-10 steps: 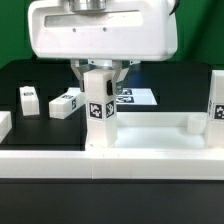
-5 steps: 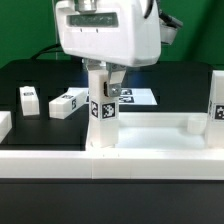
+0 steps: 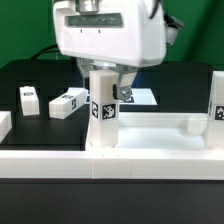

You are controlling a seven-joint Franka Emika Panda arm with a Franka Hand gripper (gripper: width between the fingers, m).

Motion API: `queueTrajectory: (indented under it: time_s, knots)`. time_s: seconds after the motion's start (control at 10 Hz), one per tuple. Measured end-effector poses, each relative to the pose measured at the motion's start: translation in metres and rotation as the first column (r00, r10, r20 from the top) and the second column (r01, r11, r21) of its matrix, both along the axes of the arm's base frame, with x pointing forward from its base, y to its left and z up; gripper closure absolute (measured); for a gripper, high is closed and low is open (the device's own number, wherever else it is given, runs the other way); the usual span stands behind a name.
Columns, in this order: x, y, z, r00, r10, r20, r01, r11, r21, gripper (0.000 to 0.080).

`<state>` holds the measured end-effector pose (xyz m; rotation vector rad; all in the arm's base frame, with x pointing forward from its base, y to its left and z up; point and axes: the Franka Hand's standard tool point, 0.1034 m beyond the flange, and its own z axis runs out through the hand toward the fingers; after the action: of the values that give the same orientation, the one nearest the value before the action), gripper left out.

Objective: Assemble desk

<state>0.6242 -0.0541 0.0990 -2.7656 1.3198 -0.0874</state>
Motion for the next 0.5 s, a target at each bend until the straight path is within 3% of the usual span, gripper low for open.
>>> queueTrajectory:
  time_s: [0.5]
  knots:
    - [0.0005, 0.0016, -0.0015, 0.907, 0.421, 0.008, -0.421, 0.906, -0.040, 0.0151]
